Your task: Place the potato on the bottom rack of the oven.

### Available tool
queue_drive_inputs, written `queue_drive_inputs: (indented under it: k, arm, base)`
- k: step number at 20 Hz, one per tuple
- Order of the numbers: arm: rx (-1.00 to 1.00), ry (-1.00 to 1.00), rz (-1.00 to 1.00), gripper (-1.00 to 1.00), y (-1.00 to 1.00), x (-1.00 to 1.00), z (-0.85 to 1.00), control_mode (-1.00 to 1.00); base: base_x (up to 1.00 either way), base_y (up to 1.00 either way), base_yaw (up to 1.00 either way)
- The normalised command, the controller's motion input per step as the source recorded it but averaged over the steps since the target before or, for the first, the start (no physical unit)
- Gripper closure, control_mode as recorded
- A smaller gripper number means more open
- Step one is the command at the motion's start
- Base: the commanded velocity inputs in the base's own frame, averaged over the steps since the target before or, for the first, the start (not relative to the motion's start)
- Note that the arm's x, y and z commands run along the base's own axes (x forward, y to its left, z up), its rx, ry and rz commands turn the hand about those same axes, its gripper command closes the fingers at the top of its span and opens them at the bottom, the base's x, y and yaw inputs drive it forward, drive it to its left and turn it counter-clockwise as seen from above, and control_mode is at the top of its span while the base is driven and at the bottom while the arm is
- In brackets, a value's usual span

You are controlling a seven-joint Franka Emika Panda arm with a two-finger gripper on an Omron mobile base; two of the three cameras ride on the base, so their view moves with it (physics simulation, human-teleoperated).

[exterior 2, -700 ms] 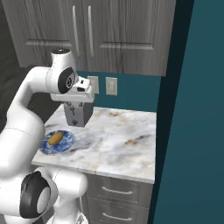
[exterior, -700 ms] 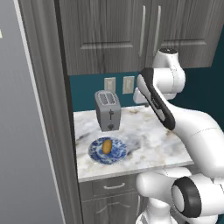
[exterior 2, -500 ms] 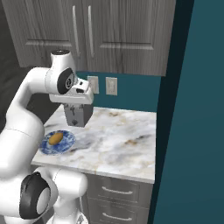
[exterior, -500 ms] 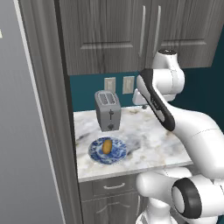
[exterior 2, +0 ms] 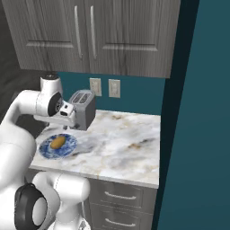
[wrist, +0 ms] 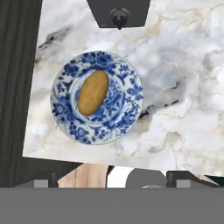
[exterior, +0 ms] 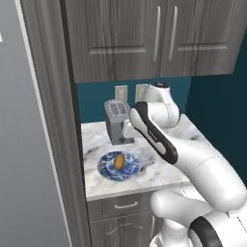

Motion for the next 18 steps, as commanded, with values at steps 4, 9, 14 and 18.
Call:
queue_drive_inputs:
  k: [4,9,14,18]
  arm:
    - [0.09,0.15,0.0,-1.0,0.69,0.0,-0.64,-1.0]
    - [0.01,0.01,-0.01,-1.0,0.4,0.0,-0.22,-1.0]
    - [0.0,0.0,-0.11,-1.0,0.02,0.03,-0.16,-1.0]
    - [-0.09,0.0,-0.08,-1.0,0.0,0.41,-0.37,-1.0]
  base:
    - [0.0,0.0,0.0]
    - [0.0,0.0,0.0]
    - [0.0,0.0,0.0]
    - [0.0,0.0,0.0]
